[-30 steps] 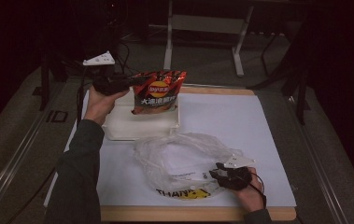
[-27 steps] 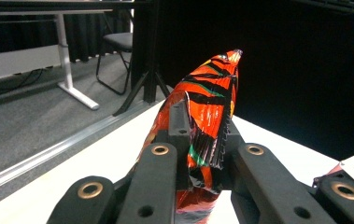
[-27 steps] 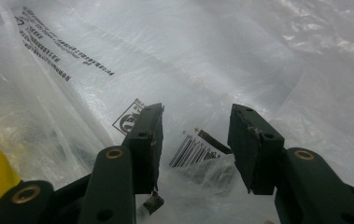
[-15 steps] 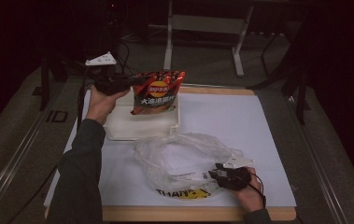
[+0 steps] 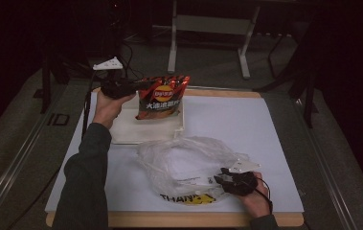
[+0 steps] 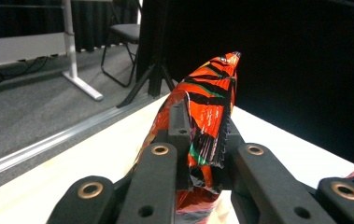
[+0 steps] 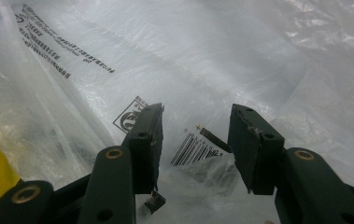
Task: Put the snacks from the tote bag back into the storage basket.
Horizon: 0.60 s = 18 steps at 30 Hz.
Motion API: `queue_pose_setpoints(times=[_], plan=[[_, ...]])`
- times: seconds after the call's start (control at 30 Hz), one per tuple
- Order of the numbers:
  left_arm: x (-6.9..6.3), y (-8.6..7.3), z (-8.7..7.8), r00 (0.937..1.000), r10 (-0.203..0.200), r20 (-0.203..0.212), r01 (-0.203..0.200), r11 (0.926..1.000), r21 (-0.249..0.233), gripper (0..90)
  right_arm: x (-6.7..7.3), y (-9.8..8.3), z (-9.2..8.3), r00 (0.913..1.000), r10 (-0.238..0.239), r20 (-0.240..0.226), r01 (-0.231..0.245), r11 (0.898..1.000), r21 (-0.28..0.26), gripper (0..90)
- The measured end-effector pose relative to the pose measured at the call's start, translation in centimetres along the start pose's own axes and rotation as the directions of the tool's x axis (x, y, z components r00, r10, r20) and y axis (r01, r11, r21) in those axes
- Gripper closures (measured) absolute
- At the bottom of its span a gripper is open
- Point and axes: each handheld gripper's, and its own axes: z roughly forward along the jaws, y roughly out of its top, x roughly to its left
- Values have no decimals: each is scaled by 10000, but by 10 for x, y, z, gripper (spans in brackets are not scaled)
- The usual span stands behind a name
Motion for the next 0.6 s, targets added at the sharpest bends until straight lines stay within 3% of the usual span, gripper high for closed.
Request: queue_pose_setpoints(times=[0.6], plan=[[6, -6, 8, 9997, -190, -157, 191, 9998, 65, 828, 0, -1, 1, 10000, 44, -36, -44, 10000, 30, 546]])
